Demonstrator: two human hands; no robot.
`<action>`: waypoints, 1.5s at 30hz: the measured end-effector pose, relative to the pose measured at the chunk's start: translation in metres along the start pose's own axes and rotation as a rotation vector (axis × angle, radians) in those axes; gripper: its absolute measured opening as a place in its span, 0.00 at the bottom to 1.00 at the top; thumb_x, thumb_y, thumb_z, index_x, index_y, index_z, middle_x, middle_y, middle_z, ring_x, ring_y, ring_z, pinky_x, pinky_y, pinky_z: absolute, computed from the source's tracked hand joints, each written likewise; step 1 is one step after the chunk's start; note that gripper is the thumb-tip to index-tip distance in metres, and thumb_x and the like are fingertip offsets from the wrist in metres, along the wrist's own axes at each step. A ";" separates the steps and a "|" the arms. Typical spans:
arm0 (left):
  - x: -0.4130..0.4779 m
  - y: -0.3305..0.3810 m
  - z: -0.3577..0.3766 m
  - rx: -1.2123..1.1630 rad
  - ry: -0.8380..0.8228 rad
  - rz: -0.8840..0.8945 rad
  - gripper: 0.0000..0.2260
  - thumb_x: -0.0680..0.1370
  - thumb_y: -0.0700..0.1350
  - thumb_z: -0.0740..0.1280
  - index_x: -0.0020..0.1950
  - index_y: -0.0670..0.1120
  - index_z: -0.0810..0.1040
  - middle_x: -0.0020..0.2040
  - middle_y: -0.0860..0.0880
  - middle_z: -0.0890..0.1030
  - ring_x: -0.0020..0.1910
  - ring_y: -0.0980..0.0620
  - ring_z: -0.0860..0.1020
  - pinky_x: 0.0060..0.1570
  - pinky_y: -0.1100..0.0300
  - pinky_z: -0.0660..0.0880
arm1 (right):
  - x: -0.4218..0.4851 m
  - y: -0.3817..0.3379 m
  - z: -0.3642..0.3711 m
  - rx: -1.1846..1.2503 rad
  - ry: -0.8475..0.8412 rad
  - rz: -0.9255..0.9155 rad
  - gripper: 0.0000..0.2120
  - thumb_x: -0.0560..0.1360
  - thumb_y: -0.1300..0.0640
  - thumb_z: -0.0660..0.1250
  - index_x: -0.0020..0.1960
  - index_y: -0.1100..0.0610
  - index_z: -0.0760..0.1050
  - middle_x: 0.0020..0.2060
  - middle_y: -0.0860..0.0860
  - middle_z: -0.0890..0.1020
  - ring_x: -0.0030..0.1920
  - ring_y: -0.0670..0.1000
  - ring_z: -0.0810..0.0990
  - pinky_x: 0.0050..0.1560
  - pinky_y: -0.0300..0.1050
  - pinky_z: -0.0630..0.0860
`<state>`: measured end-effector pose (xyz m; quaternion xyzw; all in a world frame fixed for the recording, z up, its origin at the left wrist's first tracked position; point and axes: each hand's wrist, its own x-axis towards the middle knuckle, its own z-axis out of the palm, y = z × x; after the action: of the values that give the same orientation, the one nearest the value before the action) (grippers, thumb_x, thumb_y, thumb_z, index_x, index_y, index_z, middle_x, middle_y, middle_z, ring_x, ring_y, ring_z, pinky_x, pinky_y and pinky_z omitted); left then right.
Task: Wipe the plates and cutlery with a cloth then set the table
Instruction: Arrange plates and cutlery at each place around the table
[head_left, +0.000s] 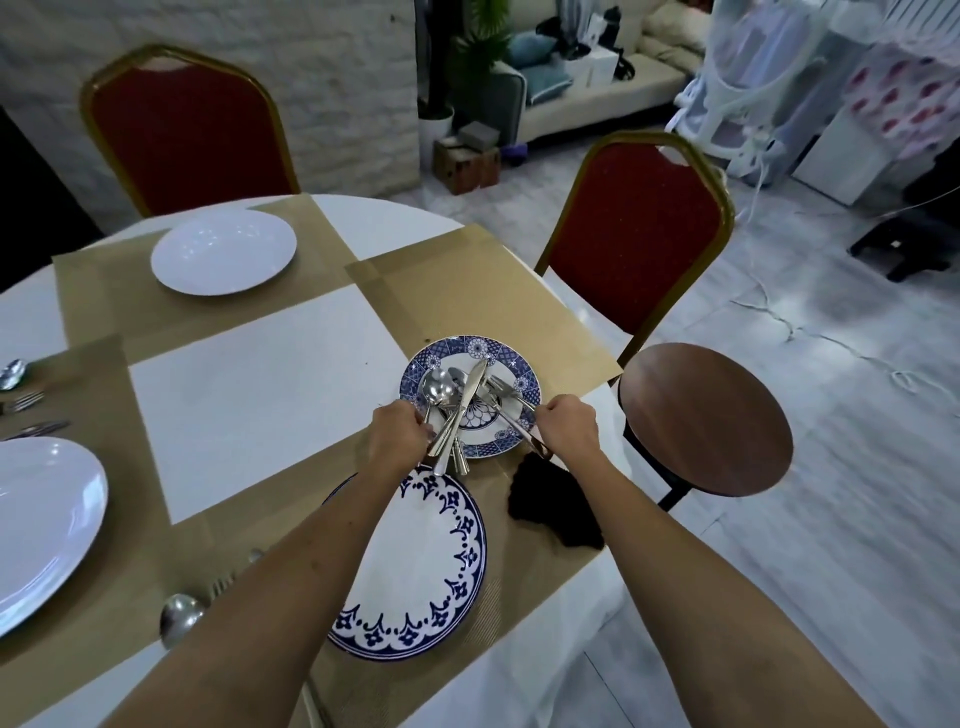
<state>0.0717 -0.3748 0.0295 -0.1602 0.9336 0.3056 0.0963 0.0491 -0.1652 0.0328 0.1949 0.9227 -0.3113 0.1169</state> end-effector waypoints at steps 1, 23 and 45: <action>-0.001 -0.002 -0.001 -0.008 -0.003 -0.001 0.05 0.76 0.46 0.68 0.45 0.44 0.81 0.45 0.45 0.82 0.42 0.46 0.80 0.44 0.54 0.78 | 0.000 -0.001 -0.002 0.030 0.006 0.012 0.11 0.76 0.56 0.61 0.37 0.60 0.72 0.35 0.56 0.75 0.37 0.57 0.73 0.35 0.42 0.67; -0.045 -0.113 -0.115 -0.355 0.065 0.047 0.10 0.79 0.44 0.63 0.53 0.42 0.82 0.51 0.45 0.83 0.54 0.46 0.78 0.46 0.63 0.67 | -0.133 -0.107 0.069 0.353 0.014 -0.264 0.06 0.77 0.56 0.68 0.49 0.59 0.80 0.41 0.53 0.81 0.36 0.49 0.77 0.38 0.45 0.77; -0.149 -0.438 -0.387 -0.433 0.294 -0.046 0.11 0.79 0.45 0.64 0.44 0.39 0.81 0.37 0.39 0.80 0.45 0.38 0.78 0.41 0.53 0.70 | -0.390 -0.378 0.291 0.676 -0.520 -0.402 0.09 0.75 0.68 0.69 0.53 0.63 0.73 0.41 0.57 0.79 0.36 0.53 0.80 0.35 0.45 0.82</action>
<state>0.3353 -0.9050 0.1421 -0.2409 0.8466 0.4693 -0.0698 0.2629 -0.7340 0.1378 -0.0449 0.7292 -0.6492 0.2115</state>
